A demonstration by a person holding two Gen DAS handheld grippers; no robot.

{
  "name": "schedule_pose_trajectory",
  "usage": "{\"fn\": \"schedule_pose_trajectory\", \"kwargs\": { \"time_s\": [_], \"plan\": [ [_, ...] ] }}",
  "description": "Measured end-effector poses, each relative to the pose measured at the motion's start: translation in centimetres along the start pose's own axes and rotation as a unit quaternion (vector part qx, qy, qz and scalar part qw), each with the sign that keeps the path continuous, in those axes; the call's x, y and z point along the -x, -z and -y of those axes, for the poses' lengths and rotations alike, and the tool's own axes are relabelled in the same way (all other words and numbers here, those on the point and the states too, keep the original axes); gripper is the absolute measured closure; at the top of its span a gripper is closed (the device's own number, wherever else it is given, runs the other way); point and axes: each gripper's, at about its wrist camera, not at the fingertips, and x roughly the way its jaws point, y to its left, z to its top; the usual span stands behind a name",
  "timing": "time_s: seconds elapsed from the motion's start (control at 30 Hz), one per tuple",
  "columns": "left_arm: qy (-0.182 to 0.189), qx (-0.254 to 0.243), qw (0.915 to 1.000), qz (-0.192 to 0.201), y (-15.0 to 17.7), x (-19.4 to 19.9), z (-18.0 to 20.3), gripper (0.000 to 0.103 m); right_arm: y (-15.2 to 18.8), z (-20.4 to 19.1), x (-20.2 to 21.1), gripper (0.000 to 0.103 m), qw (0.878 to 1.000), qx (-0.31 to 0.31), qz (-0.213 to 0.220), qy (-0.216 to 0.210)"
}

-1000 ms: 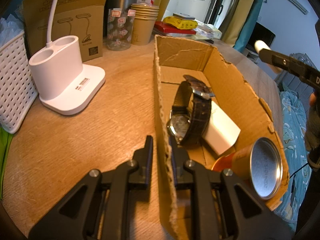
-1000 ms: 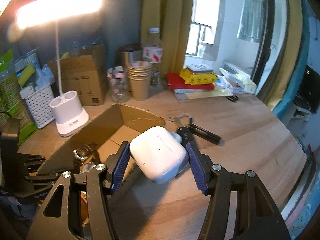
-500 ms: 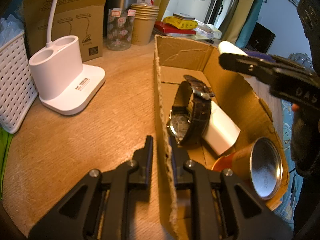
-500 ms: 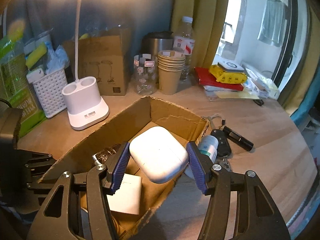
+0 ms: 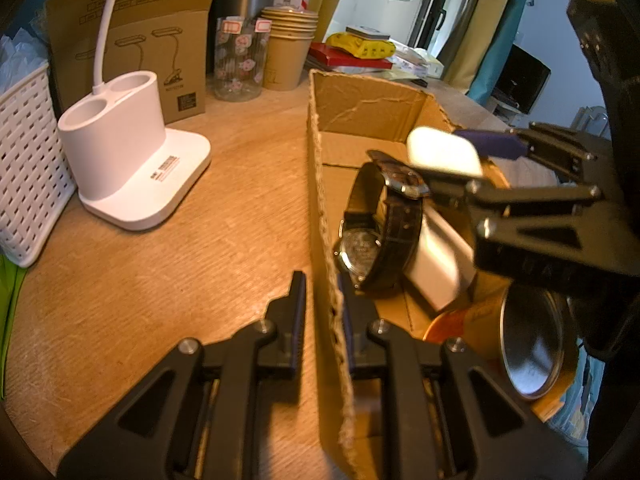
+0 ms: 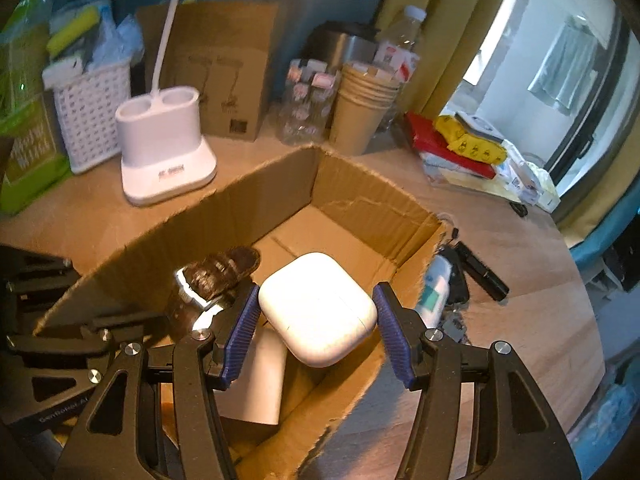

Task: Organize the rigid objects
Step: 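Carry the earbuds case into the box and release it with the right tool, then move the right tool to the white pill bottle and grasp it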

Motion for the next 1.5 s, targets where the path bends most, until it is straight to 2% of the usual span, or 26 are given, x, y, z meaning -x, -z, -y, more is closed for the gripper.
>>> {"fn": "schedule_pose_trajectory", "kwargs": {
  "time_s": [0.37, 0.5, 0.63, 1.1, 1.5],
  "plan": [
    [0.000, 0.000, 1.0000, 0.000, 0.0, 0.0, -0.1, 0.087, 0.4, -0.2, 0.0, 0.042, 1.000, -0.001, -0.009, -0.003],
    [0.001, 0.001, 1.0000, -0.001, -0.1, 0.1, -0.2, 0.087, 0.3, 0.0, 0.2, 0.036, 1.000, -0.009, -0.005, -0.008],
    [-0.001, 0.001, 1.0000, 0.000, -0.1, 0.2, -0.3, 0.087, 0.3, 0.1, 0.5, 0.034, 1.000, -0.010, -0.002, -0.010],
    [-0.001, 0.001, 1.0000, 0.000, -0.1, 0.1, -0.3, 0.087, 0.6, 2.5, 3.3, 0.033, 0.997, -0.063, 0.036, -0.039],
    [0.000, 0.003, 1.0000, -0.001, -0.1, 0.1, -0.4, 0.085, 2.0, 7.9, 4.7, 0.033, 0.990, -0.133, 0.054, 0.004]
  ]
}}
